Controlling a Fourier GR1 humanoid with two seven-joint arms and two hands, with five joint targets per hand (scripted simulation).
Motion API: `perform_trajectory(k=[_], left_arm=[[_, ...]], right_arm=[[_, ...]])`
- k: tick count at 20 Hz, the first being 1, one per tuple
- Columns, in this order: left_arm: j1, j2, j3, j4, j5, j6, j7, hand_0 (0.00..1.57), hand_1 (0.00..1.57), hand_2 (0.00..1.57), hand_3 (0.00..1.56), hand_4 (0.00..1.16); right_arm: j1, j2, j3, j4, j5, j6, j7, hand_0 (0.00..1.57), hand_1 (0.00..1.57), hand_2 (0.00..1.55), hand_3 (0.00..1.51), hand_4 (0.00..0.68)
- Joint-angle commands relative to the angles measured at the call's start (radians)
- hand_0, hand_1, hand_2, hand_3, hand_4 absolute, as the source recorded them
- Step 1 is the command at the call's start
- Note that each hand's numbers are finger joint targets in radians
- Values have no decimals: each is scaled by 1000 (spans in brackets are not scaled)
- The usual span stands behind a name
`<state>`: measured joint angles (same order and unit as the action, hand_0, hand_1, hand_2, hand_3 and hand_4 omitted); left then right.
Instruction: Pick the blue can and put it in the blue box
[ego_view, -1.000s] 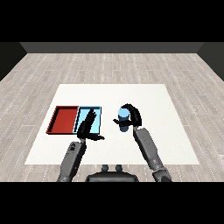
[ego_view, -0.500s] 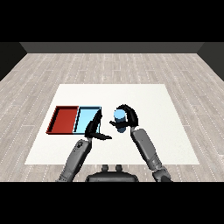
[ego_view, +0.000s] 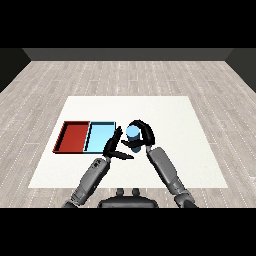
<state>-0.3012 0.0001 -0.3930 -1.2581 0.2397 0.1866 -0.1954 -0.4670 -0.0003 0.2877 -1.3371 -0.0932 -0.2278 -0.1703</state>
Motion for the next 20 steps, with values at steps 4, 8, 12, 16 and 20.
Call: perform_trajectory(k=[4, 8, 12, 16, 20], left_arm=[[3, 0, -50, 51, 41, 41, -55, 0, 0, 0, 0, 0], [-181, 0, -82, 164, 129, 93, -44, 0, 0, 0, 0, 0], [-98, 0, -94, 149, 96, 77, -108, 0, 0, 0, 0, 0], [-111, 0, -13, 136, 63, 18, -44, 0, 0, 0, 0, 0], [-8, 2, -56, 12, -5, 17, -23, 0, 0, 0, 0, 0]], right_arm=[[38, 0, 66, 1, 18, -19, -48, 1435, 1435, 1459, 1416, 611], [-5, 0, 85, 31, -35, -59, -72, 1432, 1432, 1458, 1419, 624], [22, 0, 66, -26, 5, -3, -46, 1436, 1436, 1471, 1425, 615], [-14, 0, 90, 15, -56, -32, -35, 1479, 1479, 1465, 1415, 598], [-6, 0, 150, -29, -39, -84, 7, 1463, 1463, 1463, 1412, 580]])
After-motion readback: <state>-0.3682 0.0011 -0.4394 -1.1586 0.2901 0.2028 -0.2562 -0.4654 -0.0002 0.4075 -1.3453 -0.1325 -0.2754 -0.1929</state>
